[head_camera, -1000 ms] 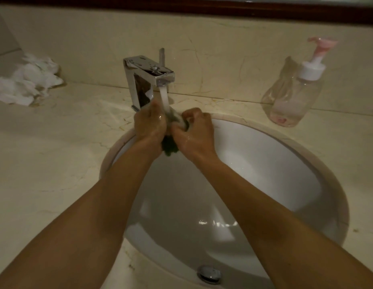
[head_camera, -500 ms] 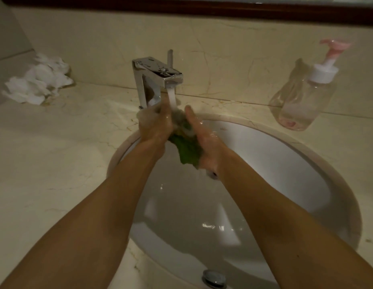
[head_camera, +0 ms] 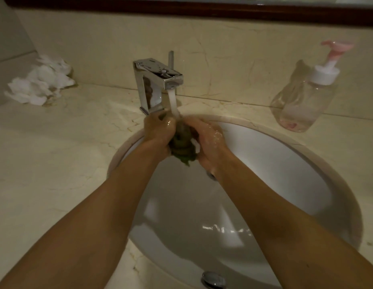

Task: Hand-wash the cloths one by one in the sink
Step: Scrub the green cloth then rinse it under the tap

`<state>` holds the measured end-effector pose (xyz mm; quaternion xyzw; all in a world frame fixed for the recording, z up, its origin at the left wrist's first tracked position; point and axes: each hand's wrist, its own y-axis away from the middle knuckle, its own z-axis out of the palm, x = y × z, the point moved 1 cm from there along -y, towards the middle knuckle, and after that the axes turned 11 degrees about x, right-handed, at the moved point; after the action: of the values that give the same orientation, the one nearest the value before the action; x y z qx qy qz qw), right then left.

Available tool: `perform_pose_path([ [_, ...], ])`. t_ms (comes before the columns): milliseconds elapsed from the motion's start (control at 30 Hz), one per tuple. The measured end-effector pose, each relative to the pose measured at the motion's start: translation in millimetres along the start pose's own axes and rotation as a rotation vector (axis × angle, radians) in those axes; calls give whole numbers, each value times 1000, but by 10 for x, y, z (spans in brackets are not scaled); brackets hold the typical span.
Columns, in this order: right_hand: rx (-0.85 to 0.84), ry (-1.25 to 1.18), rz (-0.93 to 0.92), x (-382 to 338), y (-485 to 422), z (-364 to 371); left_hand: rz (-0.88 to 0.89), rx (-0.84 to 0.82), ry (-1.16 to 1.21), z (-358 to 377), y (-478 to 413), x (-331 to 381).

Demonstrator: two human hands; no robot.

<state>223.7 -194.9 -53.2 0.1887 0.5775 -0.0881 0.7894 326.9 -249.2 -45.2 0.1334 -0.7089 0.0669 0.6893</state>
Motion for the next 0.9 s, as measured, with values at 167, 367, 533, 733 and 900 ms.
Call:
perform_pose_path([
  [167,-108,281,169,-17,2,-10,-3,66,127,11,45,91],
  [367,-72,214,133,93,-5,157,107,105,51,54,26,60],
  [533,239,108,-27,133,-173,78,-139,-199,29,66,145,-16],
  [733,28,157,-16,20,-28,115,-62,-93,92,-82,139,17],
  [900,201,368,-224,-208,-61,-55,-77,-78,64,-300,162,122],
])
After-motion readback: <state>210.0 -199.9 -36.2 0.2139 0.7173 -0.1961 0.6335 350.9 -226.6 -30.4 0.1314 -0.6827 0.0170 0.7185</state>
